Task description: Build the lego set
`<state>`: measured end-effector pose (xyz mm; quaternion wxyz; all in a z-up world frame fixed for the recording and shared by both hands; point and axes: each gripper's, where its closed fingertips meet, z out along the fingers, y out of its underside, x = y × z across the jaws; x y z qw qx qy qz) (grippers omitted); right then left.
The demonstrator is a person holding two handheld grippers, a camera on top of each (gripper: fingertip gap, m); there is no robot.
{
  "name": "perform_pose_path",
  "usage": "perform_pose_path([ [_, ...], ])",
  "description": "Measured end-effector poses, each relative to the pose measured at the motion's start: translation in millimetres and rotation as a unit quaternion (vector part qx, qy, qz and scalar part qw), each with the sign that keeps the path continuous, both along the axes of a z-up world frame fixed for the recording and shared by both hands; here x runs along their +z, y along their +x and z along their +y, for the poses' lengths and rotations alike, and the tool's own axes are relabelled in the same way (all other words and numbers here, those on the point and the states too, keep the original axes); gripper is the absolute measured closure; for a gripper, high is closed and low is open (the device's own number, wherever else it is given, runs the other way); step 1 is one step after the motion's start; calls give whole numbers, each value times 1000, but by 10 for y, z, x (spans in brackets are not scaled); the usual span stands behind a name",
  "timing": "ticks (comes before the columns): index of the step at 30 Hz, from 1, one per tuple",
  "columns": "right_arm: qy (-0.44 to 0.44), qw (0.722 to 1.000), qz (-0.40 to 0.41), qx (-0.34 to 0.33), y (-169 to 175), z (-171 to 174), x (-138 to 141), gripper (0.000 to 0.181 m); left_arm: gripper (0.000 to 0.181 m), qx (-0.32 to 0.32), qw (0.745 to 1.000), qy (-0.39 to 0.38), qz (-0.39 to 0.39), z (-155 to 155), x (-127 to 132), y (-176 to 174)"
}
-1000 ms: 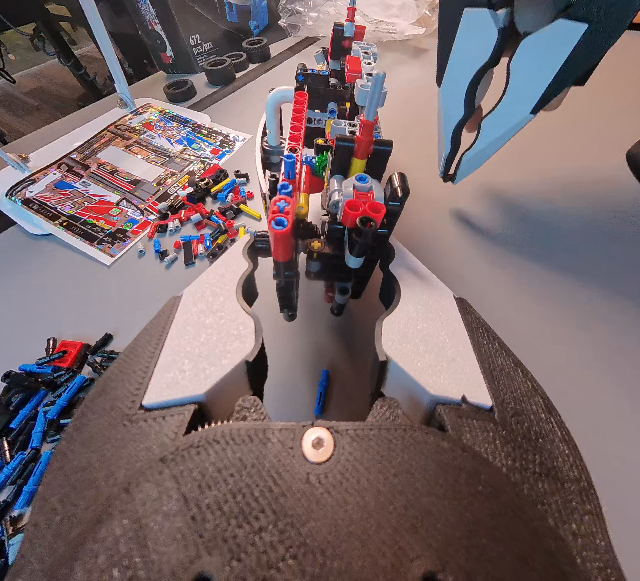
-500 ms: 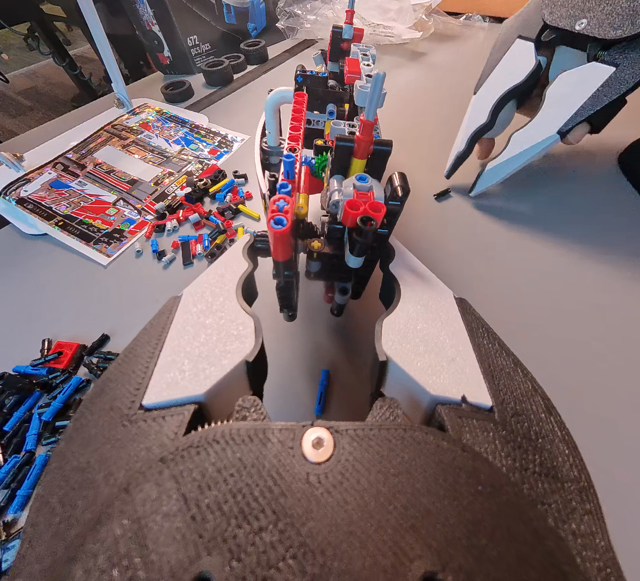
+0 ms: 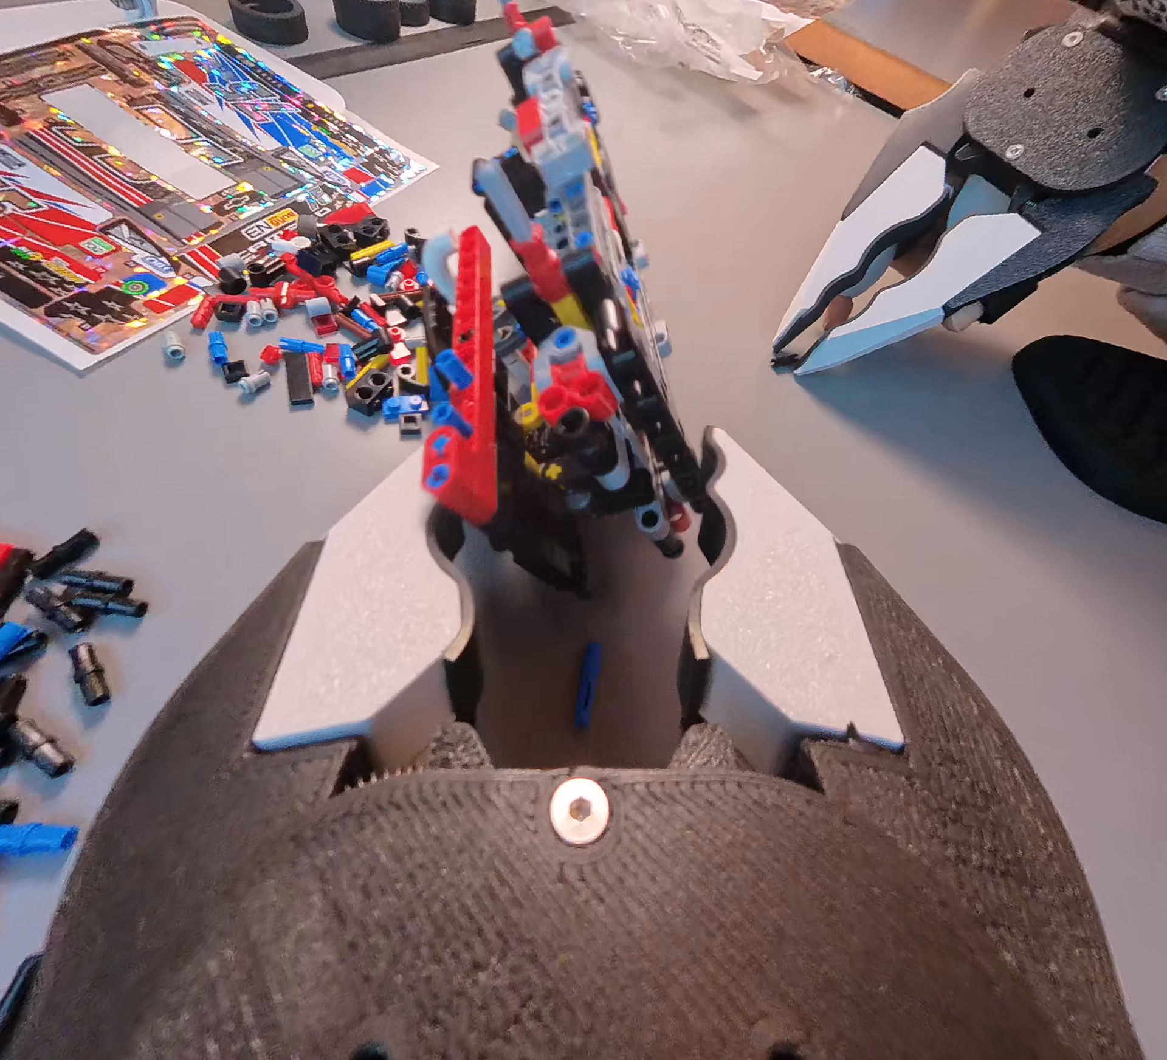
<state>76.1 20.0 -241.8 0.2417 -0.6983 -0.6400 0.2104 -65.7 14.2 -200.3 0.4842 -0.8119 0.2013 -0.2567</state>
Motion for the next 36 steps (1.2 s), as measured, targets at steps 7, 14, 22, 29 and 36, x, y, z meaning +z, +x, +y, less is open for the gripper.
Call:
perform_pose_path([
  [7, 1, 1000, -1, 0, -3, 7, -1, 171, 109, 7, 1000, -7, -9, 15, 3, 5],
  [14, -2, 1000, -4, -7, -11, 25, -1, 174, 101, 24, 999, -21, -33, 32, 17, -56],
  [22, 2, 1000, -3, -6, -12, 30, -2, 175, 101, 47, 993, -58, -96, 65, 45, -144],
  [29, 4, 1000, -3, -8, -12, 36, -2, 176, 106, 57, 990, -60, -114, 100, 78, -190],
  [36, 5, 1000, -3, -9, -12, 36, -2, 176, 106, 60, 988, -68, -123, 108, 64, -192],
])
